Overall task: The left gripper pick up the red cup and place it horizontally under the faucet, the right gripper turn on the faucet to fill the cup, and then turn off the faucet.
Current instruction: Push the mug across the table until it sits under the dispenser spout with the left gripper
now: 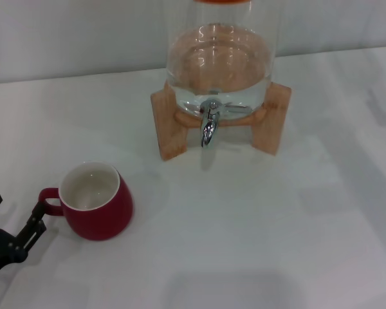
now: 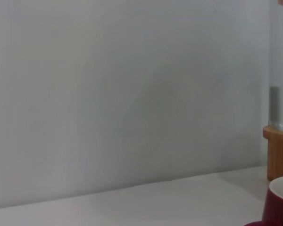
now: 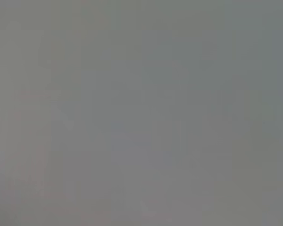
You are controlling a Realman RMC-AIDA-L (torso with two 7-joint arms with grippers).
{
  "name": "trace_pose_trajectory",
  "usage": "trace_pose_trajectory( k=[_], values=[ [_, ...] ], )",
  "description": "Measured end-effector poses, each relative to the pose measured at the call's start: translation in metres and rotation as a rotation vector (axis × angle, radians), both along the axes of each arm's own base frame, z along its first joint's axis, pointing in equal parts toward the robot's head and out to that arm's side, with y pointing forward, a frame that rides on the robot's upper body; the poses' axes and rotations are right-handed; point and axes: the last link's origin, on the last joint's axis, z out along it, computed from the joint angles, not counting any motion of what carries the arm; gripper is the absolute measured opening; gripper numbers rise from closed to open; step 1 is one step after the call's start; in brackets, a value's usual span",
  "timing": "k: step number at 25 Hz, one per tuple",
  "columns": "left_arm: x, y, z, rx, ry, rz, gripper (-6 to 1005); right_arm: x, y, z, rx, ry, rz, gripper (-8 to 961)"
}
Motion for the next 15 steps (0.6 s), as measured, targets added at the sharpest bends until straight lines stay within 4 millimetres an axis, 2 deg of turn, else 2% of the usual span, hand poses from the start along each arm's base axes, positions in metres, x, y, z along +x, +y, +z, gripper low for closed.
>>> trace_pose_trajectory(
  k=[15],
  values=[
    [0.0015, 0.0050, -0.0025, -0.020, 0.014, -0.006, 726, -0.0002, 0.0002, 0.0002, 0.001, 0.000, 0.001, 718]
  ],
)
